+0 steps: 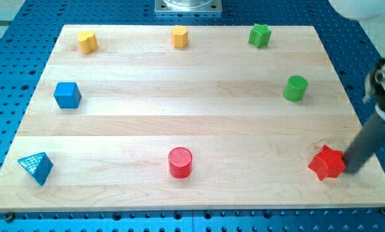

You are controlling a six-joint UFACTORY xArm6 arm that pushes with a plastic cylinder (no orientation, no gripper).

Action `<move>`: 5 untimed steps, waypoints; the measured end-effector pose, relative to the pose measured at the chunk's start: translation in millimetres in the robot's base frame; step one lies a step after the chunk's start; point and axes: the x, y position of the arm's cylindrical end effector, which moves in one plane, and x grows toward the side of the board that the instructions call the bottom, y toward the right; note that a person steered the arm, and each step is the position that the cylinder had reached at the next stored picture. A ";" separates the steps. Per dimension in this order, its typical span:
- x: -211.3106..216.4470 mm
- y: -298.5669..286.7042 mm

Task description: Move the red star diagonal to the green circle

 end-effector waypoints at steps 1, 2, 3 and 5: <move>-6.2 -61.1; -15.6 -115.8; -22.4 -54.3; -60.7 -95.7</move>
